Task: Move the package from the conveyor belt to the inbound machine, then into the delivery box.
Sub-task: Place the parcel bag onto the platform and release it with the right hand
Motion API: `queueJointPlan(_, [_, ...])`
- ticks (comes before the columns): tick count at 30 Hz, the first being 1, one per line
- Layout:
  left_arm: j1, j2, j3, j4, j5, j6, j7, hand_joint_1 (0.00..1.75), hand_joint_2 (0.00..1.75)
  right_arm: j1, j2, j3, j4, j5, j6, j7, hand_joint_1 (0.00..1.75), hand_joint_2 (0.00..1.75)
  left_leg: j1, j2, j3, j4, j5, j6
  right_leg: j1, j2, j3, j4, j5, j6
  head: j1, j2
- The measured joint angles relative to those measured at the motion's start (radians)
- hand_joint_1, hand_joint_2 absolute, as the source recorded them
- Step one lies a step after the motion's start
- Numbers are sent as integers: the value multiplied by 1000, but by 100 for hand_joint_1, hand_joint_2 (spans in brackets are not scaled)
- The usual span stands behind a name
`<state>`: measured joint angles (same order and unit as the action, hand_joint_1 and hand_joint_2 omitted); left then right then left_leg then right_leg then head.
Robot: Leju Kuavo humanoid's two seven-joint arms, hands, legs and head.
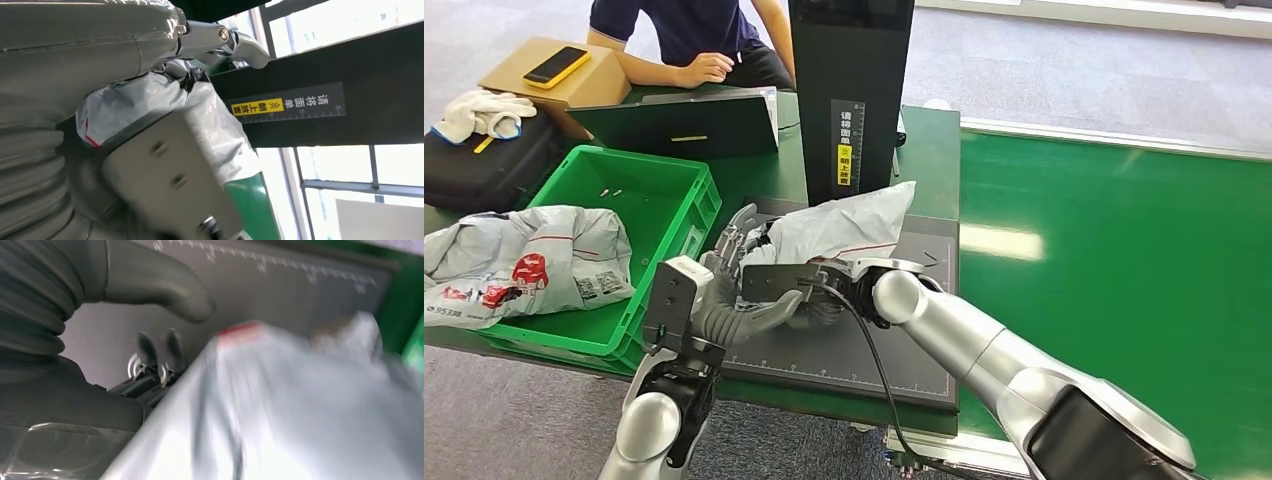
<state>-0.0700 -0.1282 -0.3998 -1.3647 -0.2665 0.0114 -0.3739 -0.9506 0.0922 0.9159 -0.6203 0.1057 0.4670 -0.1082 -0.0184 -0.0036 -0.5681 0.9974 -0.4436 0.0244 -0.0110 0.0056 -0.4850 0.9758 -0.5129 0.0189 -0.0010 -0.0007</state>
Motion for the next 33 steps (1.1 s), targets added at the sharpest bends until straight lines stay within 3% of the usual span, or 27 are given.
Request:
queueJointPlan(10, [18,6,14,-10,-1,14,0,0,175,85,-154,32,-216,-2,-57,1,0,175,0,0,0,0,0,0,0,0,0,0,0,0,0,0])
queueJointPlan(19, [18,8,15,-15,-1,15,-1,0,175,102,-192,32,-275,-4,-60,4,0,175,0,0,0,0,0,0,0,0,0,0,1,0,0,0])
queueJointPlan(23, [22,10,16,-18,2,28,-4,0,175,127,-218,11,-314,-2,-130,1,0,175,0,-1,0,0,0,0,0,-1,0,0,1,0,0,0])
queueJointPlan(29, [44,19,20,-28,13,43,-21,0,175,312,-335,-228,-576,-6,-247,-39,0,175,0,-4,-2,0,0,0,0,-5,0,-3,0,0,0,0])
queueJointPlan(33, [40,23,21,-21,25,51,-48,0,175,523,-378,-470,-804,-101,-333,-180,0,175,0,-7,-3,1,-1,1,0,-7,0,-4,0,0,0,0])
